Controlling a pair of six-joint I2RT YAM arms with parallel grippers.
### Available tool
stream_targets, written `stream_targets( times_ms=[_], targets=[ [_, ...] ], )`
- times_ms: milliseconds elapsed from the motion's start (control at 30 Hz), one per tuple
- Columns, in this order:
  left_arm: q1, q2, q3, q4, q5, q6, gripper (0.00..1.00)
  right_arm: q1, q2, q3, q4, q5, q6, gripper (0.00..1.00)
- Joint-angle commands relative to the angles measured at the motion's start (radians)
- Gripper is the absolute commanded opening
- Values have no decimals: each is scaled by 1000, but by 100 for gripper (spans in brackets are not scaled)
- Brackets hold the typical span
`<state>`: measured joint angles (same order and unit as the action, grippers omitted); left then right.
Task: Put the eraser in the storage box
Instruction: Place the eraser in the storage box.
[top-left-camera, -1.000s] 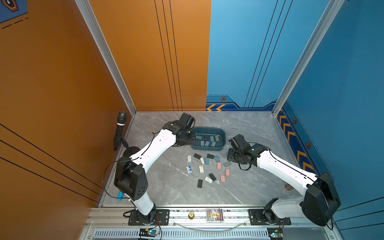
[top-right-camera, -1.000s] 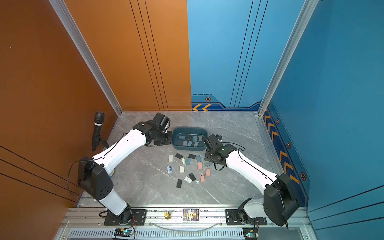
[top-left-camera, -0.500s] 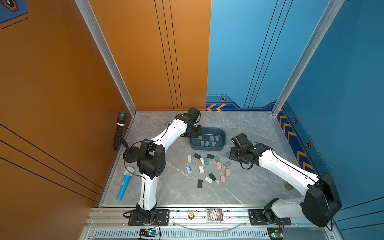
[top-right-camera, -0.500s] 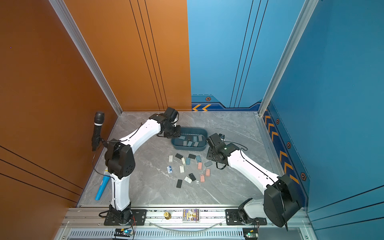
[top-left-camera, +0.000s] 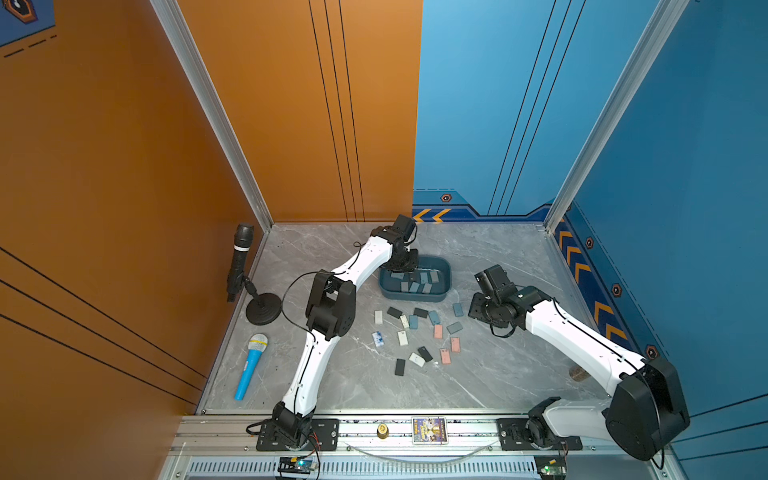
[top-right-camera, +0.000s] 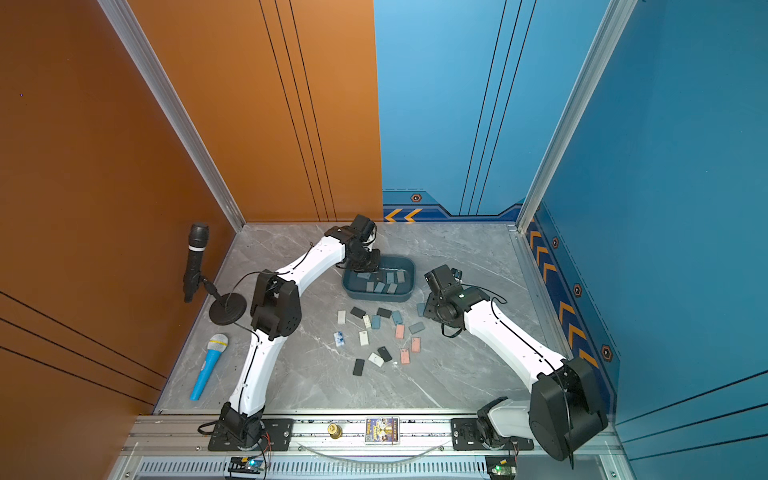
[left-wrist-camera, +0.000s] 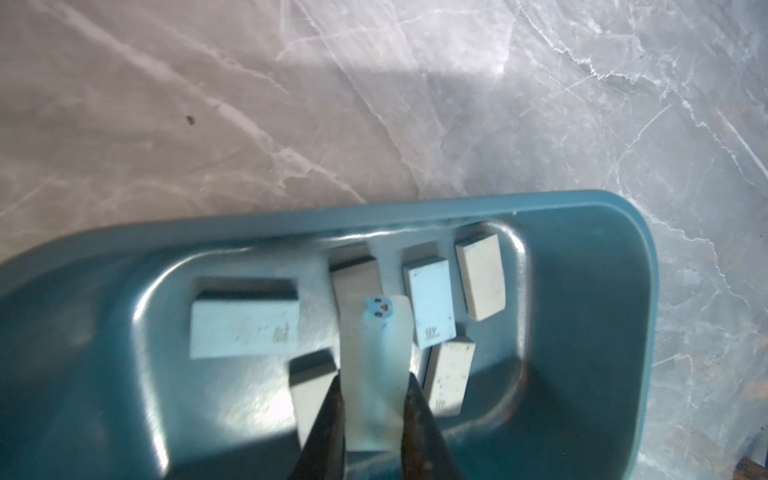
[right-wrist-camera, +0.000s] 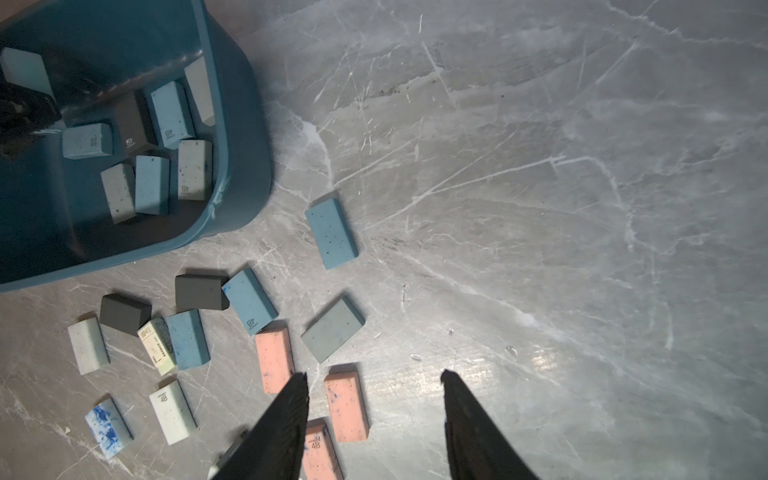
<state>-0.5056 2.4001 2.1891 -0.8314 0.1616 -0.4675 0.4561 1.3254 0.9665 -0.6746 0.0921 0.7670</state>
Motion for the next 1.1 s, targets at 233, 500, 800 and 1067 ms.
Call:
stream_targets(
  times_ms=[233,500,800,1067],
  targets=[
    [-5,51,44,-33,-29,-9,14,-26,-22,-15,-42,-29,-12,54],
    [-14,35,2,-33,-98,-26,15,-25,-11,-24,-23,-46,-10,54],
    [-16,29,-13,-33,-103,-50,30,-27,-13,-34,-17,-57,-5,54],
    [-29,-22,-44,-34,-100,-51,45,-24,-18,-15,-45,-68,-12,54]
  ],
)
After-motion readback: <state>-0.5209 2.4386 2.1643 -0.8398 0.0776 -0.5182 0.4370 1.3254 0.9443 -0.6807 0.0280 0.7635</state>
